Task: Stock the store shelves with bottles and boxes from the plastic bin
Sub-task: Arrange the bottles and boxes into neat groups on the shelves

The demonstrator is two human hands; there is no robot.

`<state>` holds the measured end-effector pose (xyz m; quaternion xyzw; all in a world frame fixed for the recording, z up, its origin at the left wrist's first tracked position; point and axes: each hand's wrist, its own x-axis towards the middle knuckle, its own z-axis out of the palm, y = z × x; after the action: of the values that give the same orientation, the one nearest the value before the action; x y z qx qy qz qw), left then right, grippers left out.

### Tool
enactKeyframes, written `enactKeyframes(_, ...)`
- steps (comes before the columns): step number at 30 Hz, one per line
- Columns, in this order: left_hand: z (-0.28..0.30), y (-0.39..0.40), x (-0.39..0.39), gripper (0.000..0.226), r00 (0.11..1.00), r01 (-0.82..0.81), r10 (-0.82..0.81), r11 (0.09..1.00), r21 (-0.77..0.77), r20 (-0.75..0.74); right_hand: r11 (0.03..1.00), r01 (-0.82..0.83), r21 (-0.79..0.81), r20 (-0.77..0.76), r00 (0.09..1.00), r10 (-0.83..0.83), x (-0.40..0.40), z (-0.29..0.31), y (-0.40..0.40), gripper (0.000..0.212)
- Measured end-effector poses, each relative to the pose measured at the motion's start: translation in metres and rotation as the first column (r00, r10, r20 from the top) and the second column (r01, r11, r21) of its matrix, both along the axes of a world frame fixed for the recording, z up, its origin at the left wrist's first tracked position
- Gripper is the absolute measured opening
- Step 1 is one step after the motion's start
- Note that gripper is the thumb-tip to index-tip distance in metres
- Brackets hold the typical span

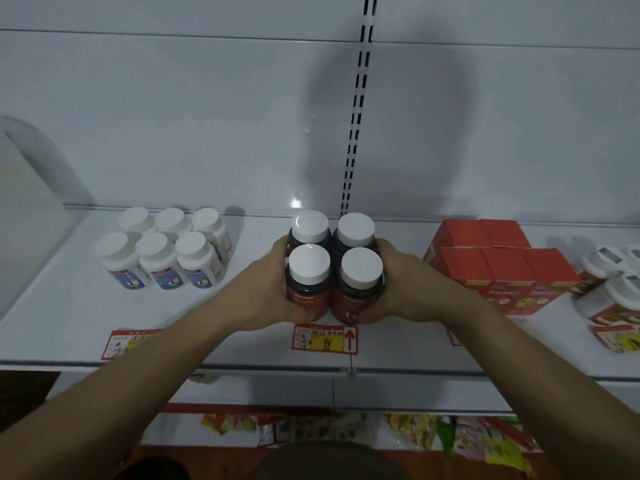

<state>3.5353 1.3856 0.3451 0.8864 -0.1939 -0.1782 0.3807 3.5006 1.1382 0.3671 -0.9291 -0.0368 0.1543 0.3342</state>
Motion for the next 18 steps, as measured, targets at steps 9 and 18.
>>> enactKeyframes(9, 0.004, 0.001, -0.01, 0.114, 1.0, 0.025, -0.025, 0.999, 0.038, -0.001, 0.999, -0.007, -0.048, -0.065, 0.998, 0.004, -0.002, 0.009, 0.0, 0.117)
enactKeyframes(18, 0.072, 0.053, -0.017, 0.094, 0.938, 0.052, -0.241, 0.81, 0.584, 0.25, 0.783, -0.105, -0.613, 0.077, 0.979, 0.191, 0.002, 0.07, -0.004, 0.099)
